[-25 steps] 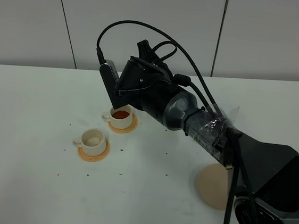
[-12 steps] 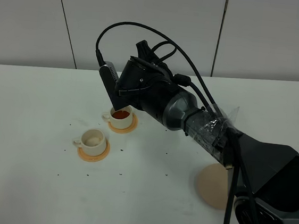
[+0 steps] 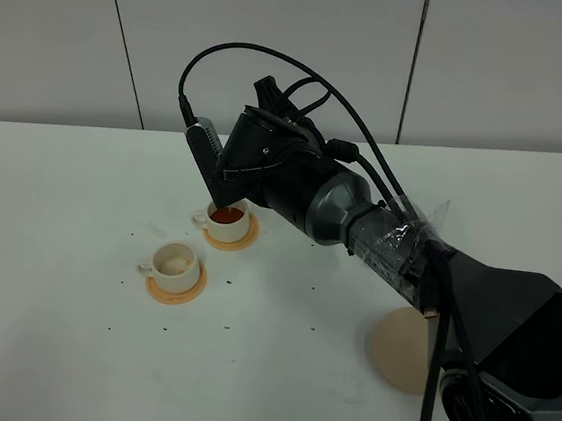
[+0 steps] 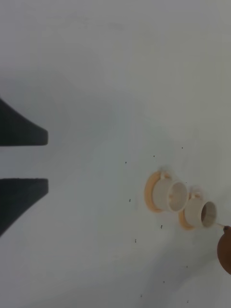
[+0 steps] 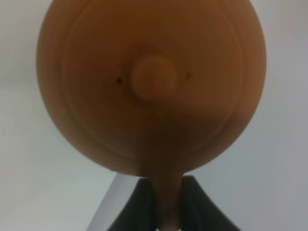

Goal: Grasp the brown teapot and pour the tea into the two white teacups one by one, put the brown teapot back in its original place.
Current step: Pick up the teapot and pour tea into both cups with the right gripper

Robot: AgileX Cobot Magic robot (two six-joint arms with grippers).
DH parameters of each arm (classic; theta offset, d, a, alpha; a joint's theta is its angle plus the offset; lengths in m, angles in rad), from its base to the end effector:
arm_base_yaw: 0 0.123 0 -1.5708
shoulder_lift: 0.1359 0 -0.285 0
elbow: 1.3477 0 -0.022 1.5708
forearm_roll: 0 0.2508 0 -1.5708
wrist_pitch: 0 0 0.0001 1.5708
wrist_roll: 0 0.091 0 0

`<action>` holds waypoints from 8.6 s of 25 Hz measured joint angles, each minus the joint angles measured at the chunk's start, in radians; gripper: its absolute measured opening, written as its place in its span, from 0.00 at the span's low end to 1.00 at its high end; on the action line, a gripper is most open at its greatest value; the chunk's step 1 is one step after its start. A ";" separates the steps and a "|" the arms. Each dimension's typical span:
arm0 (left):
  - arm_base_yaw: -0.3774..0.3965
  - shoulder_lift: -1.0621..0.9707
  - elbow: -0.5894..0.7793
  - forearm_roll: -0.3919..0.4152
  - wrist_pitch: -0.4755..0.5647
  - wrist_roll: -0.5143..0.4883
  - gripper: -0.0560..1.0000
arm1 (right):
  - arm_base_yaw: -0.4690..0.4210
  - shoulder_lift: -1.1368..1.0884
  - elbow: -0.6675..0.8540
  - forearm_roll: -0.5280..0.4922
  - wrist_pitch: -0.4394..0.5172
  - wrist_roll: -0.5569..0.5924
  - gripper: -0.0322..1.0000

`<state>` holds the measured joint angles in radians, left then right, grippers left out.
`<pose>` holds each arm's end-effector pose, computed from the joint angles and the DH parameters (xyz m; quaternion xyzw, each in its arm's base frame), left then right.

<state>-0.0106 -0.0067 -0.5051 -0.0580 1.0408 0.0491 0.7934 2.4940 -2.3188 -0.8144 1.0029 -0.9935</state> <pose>-0.0058 -0.0045 0.2804 0.0262 0.8441 -0.0187 0.5352 0.4216 0.3488 0.2056 -0.7750 0.4596 -0.3949 0.1797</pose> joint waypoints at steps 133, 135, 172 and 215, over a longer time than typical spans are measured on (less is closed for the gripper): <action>0.000 0.000 0.000 0.000 0.000 0.000 0.28 | -0.238 -0.050 -0.117 0.829 0.229 0.036 0.12; 0.000 0.000 0.000 0.000 0.000 0.000 0.28 | -0.238 -0.050 -0.117 0.829 0.230 0.038 0.12; 0.000 0.000 0.000 0.000 0.000 0.000 0.28 | -0.081 -0.207 0.149 0.834 0.227 0.188 0.12; 0.000 0.000 0.000 0.000 0.000 0.000 0.28 | -0.078 -0.151 0.161 0.832 0.159 0.176 0.12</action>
<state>-0.0106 -0.0067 -0.5051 -0.0580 1.0408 0.0491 0.7150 2.3433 -2.1580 0.0177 1.1619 -0.8173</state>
